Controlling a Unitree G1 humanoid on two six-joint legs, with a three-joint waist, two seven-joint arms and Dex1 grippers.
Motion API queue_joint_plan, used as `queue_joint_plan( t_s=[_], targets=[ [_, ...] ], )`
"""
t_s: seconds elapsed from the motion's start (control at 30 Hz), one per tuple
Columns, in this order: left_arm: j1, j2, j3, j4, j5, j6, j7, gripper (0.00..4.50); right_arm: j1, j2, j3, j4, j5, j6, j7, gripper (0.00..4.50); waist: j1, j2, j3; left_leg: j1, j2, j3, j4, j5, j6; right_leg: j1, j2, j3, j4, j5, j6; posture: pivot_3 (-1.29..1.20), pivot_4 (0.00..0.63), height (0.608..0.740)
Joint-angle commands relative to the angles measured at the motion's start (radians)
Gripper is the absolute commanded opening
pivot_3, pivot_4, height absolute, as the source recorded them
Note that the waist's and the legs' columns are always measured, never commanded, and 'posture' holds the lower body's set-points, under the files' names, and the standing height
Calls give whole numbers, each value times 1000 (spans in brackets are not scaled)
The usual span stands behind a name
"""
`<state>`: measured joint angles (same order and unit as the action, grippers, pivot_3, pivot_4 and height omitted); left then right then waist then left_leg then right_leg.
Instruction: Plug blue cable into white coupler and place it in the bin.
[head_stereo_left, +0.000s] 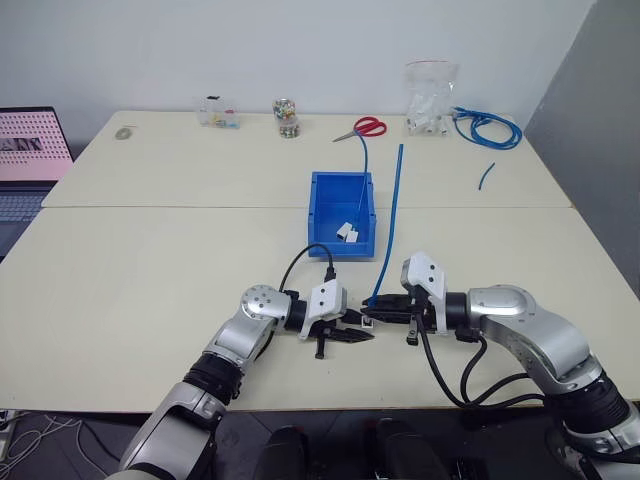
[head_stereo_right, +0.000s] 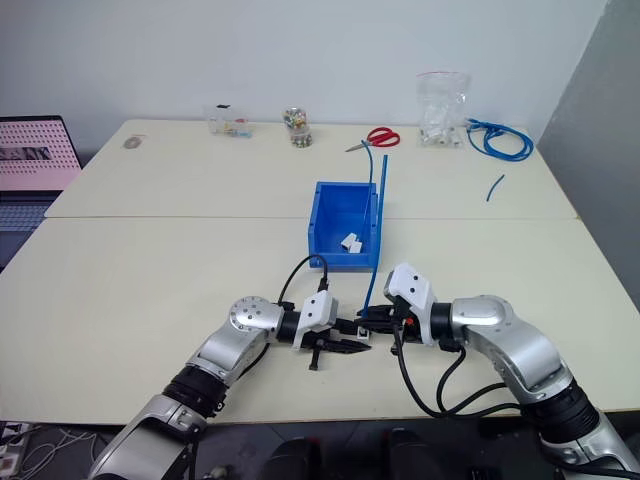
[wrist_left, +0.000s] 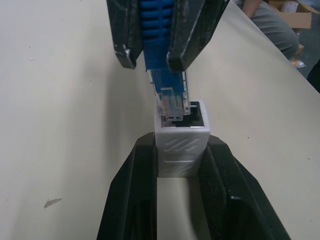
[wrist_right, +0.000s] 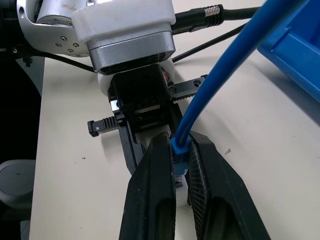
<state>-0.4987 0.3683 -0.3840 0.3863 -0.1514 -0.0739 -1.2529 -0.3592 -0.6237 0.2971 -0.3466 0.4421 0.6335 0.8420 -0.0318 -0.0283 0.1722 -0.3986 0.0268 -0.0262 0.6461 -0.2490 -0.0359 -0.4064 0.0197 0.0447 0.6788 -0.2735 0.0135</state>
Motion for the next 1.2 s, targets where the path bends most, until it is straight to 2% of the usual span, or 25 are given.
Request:
queue_joint_plan(
  t_s=[0.03, 0.5, 0.8, 1.2],
  targets=[
    [6, -3, 16, -24, 0, -3, 0, 786, 30, -13, 42, 12, -57, -24, 22, 110, 0, 0, 0, 0, 0, 0, 0, 0, 0, 0, 0, 0, 0, 0, 0, 0, 150, 740],
    [5, -3, 20, -25, 1, -2, 6, 786, 84, -17, 87, 47, -154, -119, 68, 110, 0, 0, -1, 1, 0, 0, 0, 0, 0, 1, 0, 0, 1, 0, 0, 0, 150, 740],
    [1, -5, 28, -19, 3, -7, 21, 786, 115, 7, 99, 45, -161, -122, 84, 110, 1, -1, -3, 3, 0, 0, 1, 0, 0, 2, 0, 0, 1, 0, 0, 0, 150, 740],
    [0, -4, 28, -18, 9, -11, 25, 786, 104, 15, 150, 223, -294, -229, 76, 110, -1, -1, -6, 6, 0, 0, 0, 0, 0, 4, 2, 1, 2, 0, 0, 0, 150, 740]
  ],
)
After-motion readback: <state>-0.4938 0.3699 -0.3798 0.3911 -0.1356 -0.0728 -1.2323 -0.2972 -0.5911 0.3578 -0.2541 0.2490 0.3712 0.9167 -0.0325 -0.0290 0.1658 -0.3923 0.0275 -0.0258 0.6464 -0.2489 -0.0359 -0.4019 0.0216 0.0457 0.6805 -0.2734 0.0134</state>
